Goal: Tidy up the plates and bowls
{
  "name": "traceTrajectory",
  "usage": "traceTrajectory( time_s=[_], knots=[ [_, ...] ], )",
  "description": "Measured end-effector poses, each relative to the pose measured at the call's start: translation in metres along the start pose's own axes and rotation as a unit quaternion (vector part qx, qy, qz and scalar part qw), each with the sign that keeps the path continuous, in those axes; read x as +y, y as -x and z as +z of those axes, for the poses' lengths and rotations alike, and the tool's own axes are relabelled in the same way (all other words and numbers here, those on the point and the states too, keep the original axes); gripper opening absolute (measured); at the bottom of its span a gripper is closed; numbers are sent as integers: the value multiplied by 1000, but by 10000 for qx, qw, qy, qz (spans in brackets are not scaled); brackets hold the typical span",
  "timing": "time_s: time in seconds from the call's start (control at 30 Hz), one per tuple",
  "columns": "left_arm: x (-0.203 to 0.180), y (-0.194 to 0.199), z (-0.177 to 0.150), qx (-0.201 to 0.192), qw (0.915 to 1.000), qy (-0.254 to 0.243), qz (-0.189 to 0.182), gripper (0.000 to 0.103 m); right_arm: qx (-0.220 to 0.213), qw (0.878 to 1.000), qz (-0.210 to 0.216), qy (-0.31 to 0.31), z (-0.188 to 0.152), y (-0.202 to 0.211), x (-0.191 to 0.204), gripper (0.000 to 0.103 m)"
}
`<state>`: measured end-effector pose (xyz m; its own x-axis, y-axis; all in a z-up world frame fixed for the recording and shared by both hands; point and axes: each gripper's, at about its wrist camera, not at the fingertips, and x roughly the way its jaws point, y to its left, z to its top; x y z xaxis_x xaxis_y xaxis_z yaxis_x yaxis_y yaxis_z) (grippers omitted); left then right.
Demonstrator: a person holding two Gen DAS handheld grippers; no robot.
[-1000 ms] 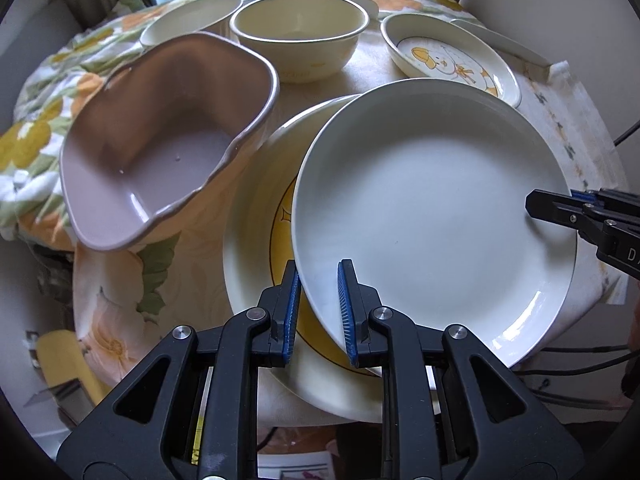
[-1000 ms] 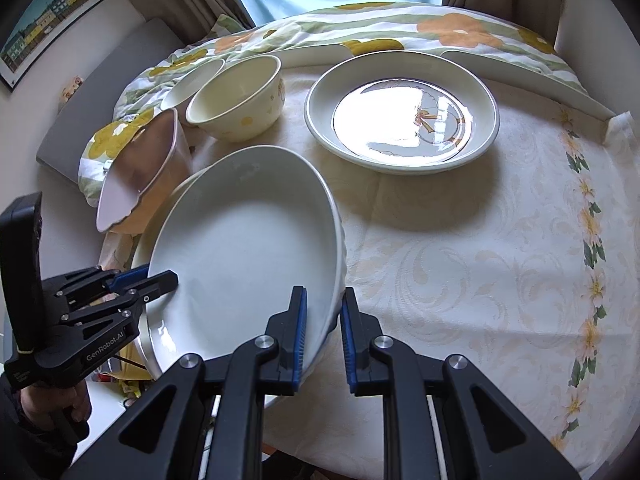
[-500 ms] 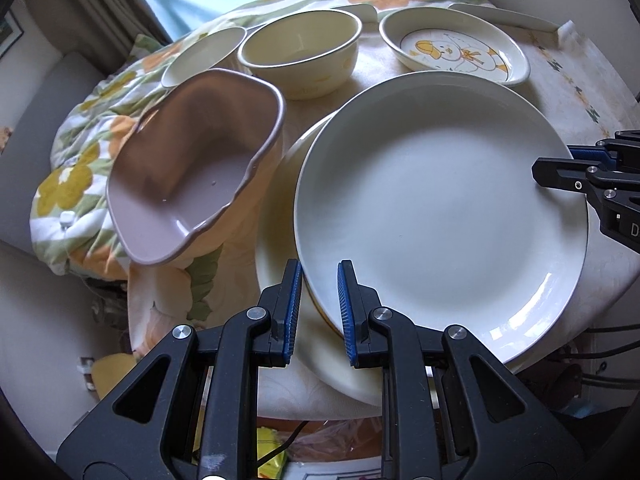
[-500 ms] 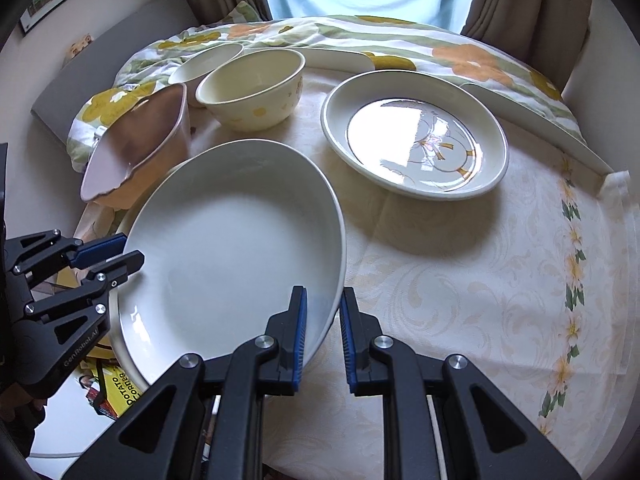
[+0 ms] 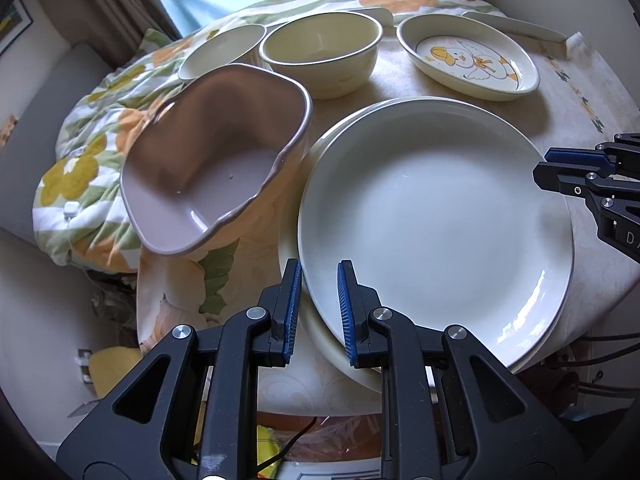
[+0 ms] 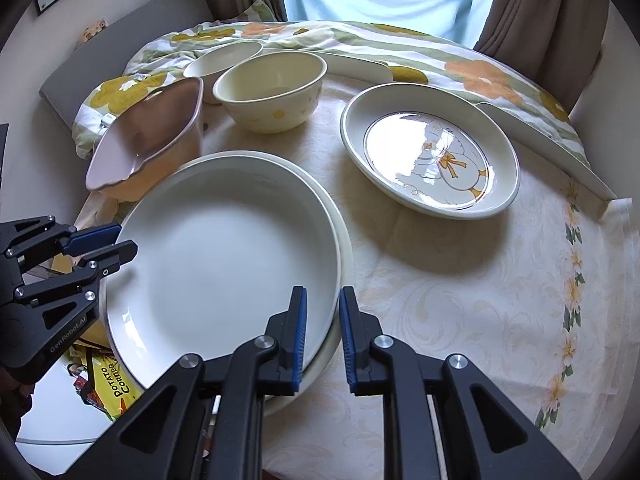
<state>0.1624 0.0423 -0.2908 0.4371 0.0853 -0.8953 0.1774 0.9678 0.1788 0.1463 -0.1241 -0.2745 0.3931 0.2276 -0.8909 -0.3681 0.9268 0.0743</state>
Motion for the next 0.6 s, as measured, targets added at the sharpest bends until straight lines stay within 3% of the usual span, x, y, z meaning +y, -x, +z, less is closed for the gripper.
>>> traceTrajectory(
  time_s=[0.47,0.53,0.6],
  knots=[
    [2,30,22,-104,9973,425,-586,17,-347,9964,294,-714,-4,29,-31,15],
    [-5,35,29,-112,9966,404,-710,17,-427,9954,297,-804,-6,38,-39,27],
    [-15,39,34,-102,9964,352,-765,17,-527,9936,373,-931,-9,48,-50,59]
  ],
)
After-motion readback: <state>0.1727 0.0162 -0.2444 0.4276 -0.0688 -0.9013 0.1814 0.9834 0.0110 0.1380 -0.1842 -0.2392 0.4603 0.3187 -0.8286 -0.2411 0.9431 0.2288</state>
